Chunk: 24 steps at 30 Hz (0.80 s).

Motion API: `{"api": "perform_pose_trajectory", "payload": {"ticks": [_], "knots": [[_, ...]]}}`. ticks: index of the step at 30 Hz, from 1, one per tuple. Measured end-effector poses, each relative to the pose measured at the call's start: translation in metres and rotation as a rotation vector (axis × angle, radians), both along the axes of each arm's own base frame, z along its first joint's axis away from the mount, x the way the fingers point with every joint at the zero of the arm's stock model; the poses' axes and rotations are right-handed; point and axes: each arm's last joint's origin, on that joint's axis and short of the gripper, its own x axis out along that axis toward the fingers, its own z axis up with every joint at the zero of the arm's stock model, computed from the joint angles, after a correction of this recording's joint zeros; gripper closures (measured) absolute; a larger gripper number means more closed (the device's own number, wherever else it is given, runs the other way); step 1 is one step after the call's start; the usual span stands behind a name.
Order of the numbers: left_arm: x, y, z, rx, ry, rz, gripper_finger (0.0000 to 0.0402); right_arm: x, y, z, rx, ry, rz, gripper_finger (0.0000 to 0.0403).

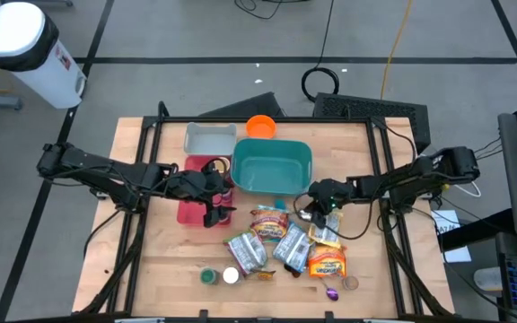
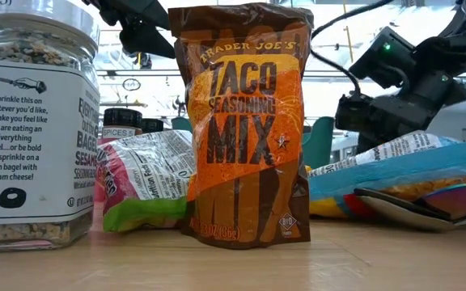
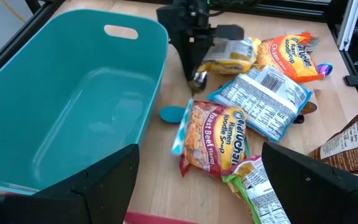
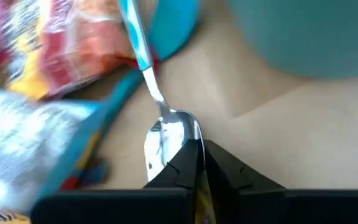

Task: Pick & Place Food Item
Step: Put the blue patterned spoon into the gray bin

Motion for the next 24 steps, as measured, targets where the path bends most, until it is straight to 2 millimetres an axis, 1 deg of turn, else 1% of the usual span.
{"api": "perform_pose_trajectory", "payload": {"ticks": [2, 6, 15, 19, 24], "knots": [[0.000, 0.000, 0.000, 0.000, 0.000, 0.000, 0.0055, -0.001, 0.001, 0.004, 0.021, -0.020, 0.039, 0.0397], [0.000, 0.000, 0.000, 0.001, 0.000, -0.001, 0.0055, -0.003, 0.004, 0.015, 0.004, -0.072, 0.076, 0.0401], [0.000, 0.000, 0.000, 0.001, -0.001, -0.001, 0.0055, -0.010, 0.013, 0.045, -0.021, -0.242, 0.136, 0.0402], [0.001, 0.000, 0.002, -0.002, -0.022, 0.000, 0.0055, -0.013, 0.018, 0.061, -0.037, -0.344, 0.154, 0.0403], [0.006, -0.001, 0.010, -0.017, -0.123, -0.002, 0.0055, -0.013, 0.023, 0.083, -0.119, -0.529, 0.140, 0.0403]]}}
